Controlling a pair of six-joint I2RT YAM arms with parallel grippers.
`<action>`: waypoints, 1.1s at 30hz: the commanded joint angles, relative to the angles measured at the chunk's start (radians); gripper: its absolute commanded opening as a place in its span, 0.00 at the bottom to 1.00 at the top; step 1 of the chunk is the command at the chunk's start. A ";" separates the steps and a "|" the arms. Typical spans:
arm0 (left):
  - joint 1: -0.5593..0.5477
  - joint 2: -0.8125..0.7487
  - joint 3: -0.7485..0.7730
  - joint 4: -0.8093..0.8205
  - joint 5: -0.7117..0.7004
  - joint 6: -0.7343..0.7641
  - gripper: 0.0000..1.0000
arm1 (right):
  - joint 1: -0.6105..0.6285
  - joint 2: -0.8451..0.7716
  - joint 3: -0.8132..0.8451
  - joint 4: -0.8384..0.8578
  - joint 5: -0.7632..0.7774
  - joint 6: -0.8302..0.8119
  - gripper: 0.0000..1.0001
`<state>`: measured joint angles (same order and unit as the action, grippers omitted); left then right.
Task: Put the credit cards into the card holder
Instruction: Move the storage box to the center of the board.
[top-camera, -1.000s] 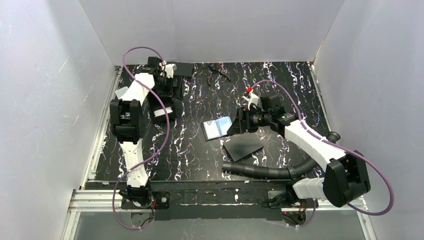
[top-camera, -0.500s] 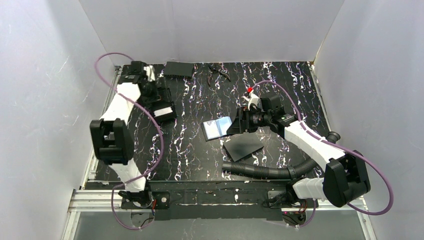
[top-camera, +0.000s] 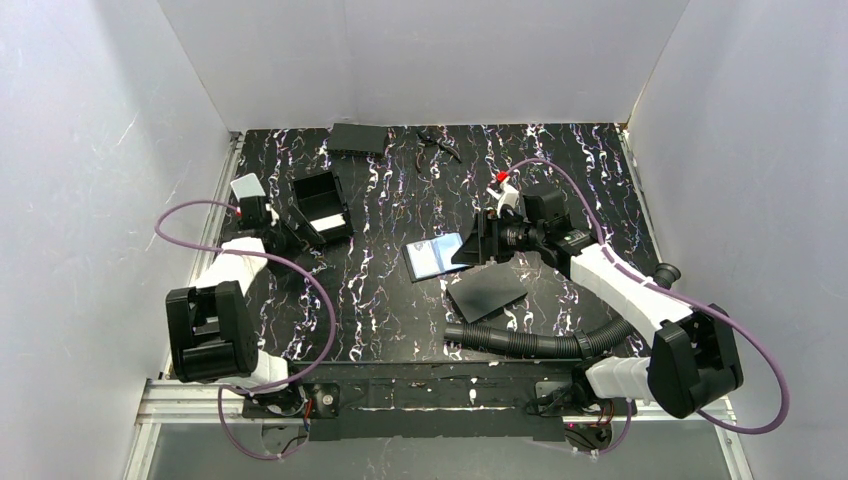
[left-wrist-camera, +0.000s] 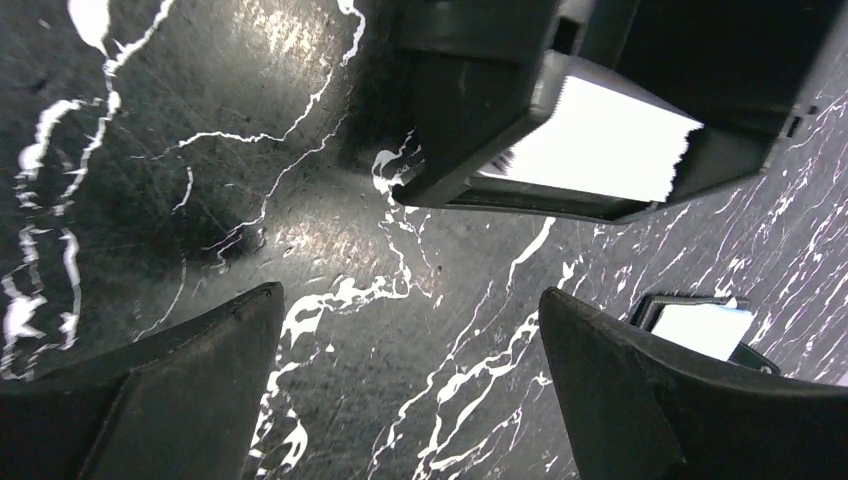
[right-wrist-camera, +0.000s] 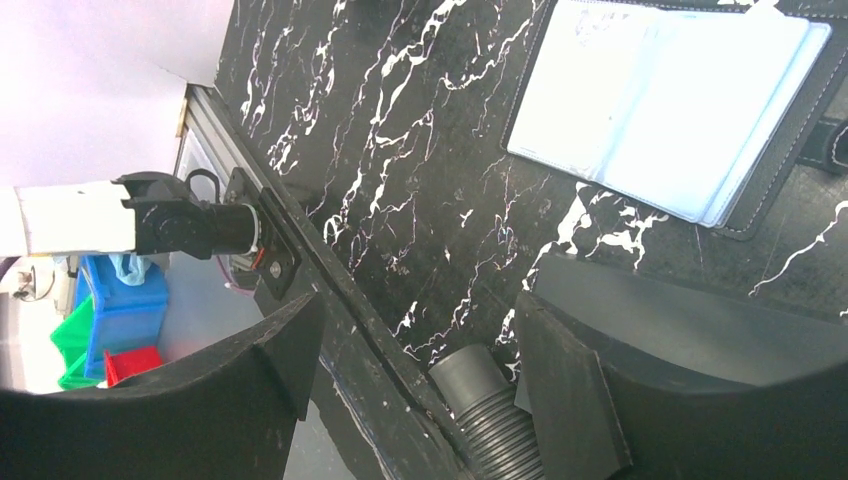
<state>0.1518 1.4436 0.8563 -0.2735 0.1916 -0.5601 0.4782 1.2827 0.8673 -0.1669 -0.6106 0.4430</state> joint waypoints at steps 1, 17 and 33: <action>-0.004 0.008 -0.052 0.288 0.031 -0.067 0.98 | 0.003 -0.038 -0.014 0.051 -0.018 0.011 0.79; -0.111 0.101 -0.020 0.410 0.013 -0.008 0.98 | 0.003 -0.066 -0.034 0.055 -0.021 0.016 0.79; -0.301 0.195 0.094 0.411 0.009 -0.118 0.98 | 0.003 -0.101 -0.042 0.045 -0.006 0.013 0.80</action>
<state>-0.1152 1.6094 0.8838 0.1230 0.1932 -0.6490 0.4782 1.2133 0.8273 -0.1490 -0.6128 0.4606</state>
